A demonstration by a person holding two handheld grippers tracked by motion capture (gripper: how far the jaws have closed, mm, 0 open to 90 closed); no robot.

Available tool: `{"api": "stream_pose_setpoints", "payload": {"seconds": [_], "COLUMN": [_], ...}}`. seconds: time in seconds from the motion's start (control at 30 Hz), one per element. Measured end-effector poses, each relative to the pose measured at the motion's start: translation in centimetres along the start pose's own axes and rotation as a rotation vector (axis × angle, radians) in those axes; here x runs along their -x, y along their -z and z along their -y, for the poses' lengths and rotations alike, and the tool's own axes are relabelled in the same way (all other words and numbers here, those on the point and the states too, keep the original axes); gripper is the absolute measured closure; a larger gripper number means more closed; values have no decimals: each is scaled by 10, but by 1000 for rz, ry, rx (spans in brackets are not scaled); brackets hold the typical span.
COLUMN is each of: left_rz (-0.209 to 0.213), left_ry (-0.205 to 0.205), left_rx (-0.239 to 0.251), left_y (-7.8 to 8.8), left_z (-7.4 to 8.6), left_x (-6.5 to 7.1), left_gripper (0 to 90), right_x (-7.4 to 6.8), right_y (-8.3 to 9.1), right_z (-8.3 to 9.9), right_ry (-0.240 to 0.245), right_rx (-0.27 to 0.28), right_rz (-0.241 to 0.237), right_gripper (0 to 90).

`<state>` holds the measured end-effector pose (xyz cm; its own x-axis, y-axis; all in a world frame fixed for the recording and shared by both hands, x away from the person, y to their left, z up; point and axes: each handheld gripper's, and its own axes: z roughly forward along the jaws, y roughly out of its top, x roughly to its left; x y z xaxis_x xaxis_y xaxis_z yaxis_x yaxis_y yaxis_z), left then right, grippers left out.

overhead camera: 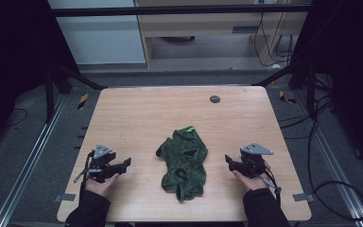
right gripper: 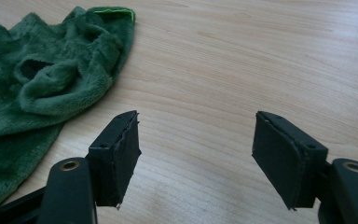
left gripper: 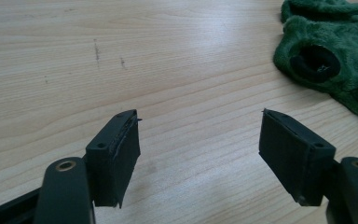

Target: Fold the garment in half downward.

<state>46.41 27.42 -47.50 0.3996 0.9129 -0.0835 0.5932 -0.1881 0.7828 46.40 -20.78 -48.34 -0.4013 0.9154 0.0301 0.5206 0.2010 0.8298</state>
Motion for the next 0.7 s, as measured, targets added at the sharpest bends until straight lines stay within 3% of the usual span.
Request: {"api": "stream_pose_setpoints", "payload": {"seconds": [0.17, 0.2, 0.57, 0.7], "left_rz": [26, 38, 85, 83], "left_ry": [-8, -7, -29, -59], "left_rx": [0, 2, 12, 13], "left_y": [-1, -2, -7, -12], "left_z": [-3, -4, -18, -29], "left_x": [4, 5, 12, 16], "left_gripper": [304, 322, 328, 335], "right_x": [-3, -5, -14, -17], "right_y": [3, 5, 6, 4], "right_z": [-1, -2, -17, -24], "right_ry": [-9, -21, 16, 31], "right_rx": [5, 13, 18, 18], "right_rz": [-39, -64, -82, -84], "right_gripper": [324, 325, 325, 329]}}
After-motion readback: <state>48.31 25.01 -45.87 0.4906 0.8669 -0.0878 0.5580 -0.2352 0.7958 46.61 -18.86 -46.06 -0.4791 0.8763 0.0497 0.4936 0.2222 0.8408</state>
